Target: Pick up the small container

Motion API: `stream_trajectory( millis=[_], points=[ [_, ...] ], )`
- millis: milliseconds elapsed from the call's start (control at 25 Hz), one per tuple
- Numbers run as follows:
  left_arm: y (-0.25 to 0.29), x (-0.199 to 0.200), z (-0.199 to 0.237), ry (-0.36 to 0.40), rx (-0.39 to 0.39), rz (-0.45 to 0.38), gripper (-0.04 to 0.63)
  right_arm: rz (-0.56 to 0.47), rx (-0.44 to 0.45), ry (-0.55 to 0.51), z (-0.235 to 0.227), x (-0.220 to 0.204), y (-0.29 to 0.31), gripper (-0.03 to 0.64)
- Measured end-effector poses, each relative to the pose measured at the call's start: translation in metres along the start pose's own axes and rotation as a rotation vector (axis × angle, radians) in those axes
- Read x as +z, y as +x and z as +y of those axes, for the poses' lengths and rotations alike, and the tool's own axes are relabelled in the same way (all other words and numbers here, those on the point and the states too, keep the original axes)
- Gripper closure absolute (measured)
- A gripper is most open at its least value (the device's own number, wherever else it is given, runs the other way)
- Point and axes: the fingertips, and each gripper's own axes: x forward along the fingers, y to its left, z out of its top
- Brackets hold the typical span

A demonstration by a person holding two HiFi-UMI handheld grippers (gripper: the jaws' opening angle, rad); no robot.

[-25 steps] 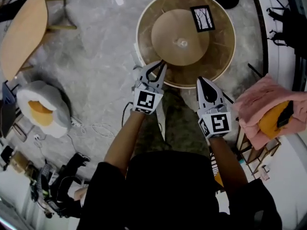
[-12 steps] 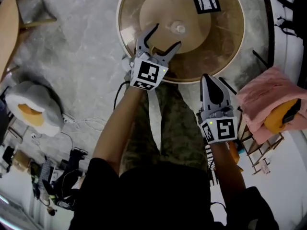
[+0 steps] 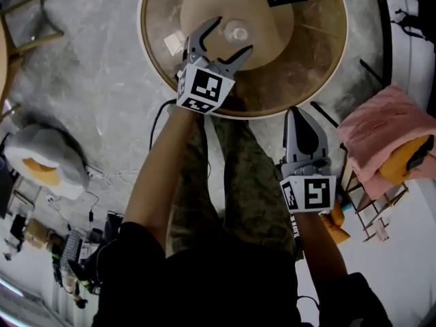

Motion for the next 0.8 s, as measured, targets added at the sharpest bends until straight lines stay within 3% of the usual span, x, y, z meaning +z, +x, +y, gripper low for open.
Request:
stream_trajectory(
  millis=[200, 400, 800],
  points=[
    [0.023, -0.004, -0.004, 0.025, -0.028, 0.021, 0.222, 0.011, -0.004, 0.023, -0.004, -0.010, 0.001, 0.601],
    [0.033, -0.009, -0.008, 0.100, -0.045, 0.042, 0.224, 0.012, -0.023, 0.042, -0.011, -0.013, 0.001, 0.601],
    [0.038, -0.019, -0.001, 0.102, -0.019, 0.071, 0.242, 0.010, -0.045, 0.073, -0.017, -0.013, 0.008, 0.601]
  ],
)
